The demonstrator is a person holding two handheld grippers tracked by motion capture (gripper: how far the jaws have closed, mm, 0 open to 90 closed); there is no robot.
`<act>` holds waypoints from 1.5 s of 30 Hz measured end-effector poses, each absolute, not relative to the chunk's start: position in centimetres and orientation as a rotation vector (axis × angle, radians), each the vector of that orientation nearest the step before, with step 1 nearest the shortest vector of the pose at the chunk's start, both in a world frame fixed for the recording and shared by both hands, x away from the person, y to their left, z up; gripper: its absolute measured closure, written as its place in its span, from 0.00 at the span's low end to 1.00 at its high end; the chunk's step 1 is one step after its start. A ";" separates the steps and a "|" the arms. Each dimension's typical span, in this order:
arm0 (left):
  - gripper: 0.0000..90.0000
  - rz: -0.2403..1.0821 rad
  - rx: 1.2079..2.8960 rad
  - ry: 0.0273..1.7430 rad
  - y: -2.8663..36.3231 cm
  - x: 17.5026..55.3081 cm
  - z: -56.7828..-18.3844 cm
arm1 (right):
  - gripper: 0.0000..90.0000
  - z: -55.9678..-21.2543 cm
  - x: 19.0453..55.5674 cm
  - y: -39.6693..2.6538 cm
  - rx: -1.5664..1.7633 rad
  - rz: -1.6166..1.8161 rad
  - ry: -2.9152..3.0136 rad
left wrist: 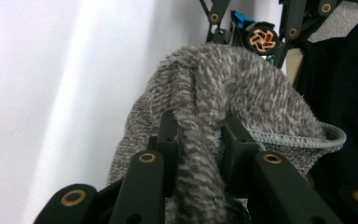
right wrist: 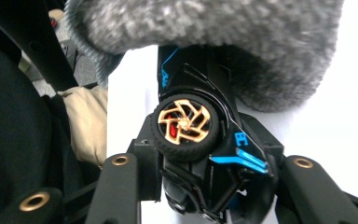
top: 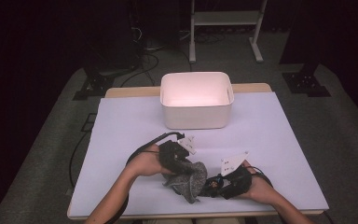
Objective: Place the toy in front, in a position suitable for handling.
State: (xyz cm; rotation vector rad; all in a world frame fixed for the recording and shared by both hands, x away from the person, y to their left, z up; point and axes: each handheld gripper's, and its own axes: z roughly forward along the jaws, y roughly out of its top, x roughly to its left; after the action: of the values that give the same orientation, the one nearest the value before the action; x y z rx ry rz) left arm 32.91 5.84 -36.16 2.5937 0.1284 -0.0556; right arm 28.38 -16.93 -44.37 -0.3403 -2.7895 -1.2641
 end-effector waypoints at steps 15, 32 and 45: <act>0.81 -0.038 2.556 0.080 3.0 33.6 -35.4 | 0.63 -43.8 31.9 -17.0 -0.389 -1.311 -2.908; 0.81 -0.030 2.617 0.065 2.0 33.5 -36.3 | 0.63 -44.4 31.7 -17.7 -0.411 -1.306 -2.883; 0.81 0.029 2.610 0.228 8.2 33.9 -36.4 | 0.63 -44.2 31.7 -19.4 -0.420 -1.275 -2.876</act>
State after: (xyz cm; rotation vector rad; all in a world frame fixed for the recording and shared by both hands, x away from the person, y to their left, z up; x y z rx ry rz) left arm 33.93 8.24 -36.41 2.6100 0.2283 0.0287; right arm 31.74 -19.45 -44.17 -0.4200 -2.8756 -1.2749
